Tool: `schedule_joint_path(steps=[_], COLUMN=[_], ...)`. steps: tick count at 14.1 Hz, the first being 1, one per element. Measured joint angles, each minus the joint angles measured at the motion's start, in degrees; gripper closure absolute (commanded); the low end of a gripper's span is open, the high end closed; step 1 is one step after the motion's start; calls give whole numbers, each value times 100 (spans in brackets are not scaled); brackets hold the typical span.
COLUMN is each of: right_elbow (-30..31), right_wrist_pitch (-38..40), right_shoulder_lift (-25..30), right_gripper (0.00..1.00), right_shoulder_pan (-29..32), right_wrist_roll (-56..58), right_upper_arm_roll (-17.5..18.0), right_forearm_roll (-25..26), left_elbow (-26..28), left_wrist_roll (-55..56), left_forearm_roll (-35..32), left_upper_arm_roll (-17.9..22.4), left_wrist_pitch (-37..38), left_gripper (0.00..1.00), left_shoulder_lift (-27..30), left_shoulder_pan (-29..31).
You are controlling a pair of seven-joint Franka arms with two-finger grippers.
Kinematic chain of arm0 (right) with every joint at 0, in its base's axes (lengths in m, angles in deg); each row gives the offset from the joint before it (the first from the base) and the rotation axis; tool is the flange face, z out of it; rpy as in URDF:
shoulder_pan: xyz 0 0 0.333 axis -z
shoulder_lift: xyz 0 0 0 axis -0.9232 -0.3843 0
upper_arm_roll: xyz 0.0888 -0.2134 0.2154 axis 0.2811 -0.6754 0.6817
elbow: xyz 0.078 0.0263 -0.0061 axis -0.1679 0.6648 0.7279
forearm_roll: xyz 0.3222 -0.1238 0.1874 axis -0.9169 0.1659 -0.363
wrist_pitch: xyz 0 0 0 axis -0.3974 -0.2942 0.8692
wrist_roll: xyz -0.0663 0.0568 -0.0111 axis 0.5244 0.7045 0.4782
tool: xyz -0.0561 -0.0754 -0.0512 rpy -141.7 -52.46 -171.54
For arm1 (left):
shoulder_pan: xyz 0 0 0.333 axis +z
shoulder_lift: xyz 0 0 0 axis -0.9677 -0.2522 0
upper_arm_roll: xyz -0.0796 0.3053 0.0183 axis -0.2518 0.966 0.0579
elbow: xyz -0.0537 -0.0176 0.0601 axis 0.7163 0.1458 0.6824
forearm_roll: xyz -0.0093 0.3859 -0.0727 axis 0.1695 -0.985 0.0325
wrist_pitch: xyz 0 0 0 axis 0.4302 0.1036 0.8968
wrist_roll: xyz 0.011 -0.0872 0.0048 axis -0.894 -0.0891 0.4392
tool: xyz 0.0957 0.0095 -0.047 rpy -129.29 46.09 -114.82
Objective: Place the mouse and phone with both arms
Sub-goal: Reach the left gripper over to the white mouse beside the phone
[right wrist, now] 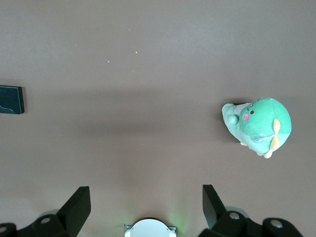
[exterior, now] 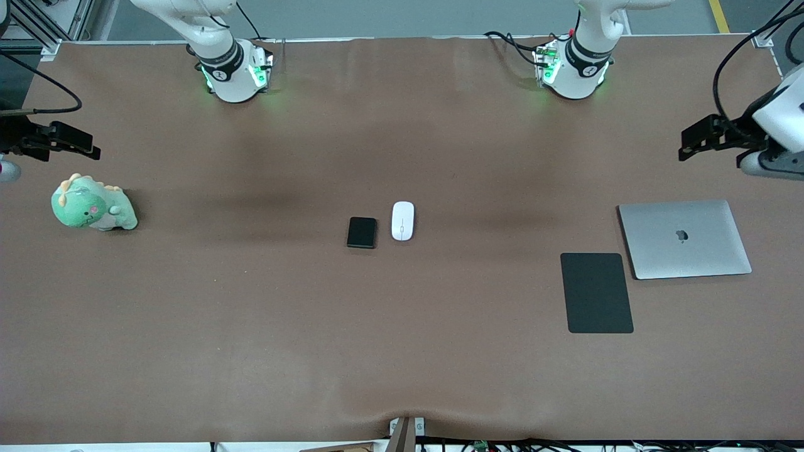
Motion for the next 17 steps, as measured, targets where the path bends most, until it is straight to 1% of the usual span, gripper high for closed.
schedule_joint_path(steps=[3, 5, 9, 12, 13, 15, 17], right_elbow=[7, 9, 11, -65, -205, -758, -1235], right_wrist_pitch=[0, 0, 0, 18, 157, 508, 782], right_shoulder_lift=[1, 1, 2, -14, -74, -381, -774], right_gripper=[0, 0, 0, 0, 0, 0, 0], right_shoulder_pan=[-2, -9, -15, -15, -11, 56, 200], right_wrist_roll=[1, 1, 1, 1, -1, -4, -3], right_upper_arm_roll=[23, 87, 148, 146, 143, 129, 65], right_forearm_roll=[0, 0, 0, 0, -2, -46, -317], left_elbow=[-6, -11, -24, -30, -33, -40, -140], left_wrist_roll=[549, 970, 1802, 2348, 2483, 2788, 3146], left_forearm_roll=[2, 2, 2, 2, 2, 1, 1], left_upper_arm_roll=[-502, -720, -797, -808, -810, -810, -800], left_wrist_pitch=[-301, -644, -1426, -1786, -1906, -2239, -2672], left_gripper=[0, 0, 0, 0, 0, 0, 0], left_shoulder_lift=[-385, -678, -1160, -1565, -1694, -1965, -2315], left_shoulder_pan=[-111, -323, -886, -1432, -1612, -1921, -2194])
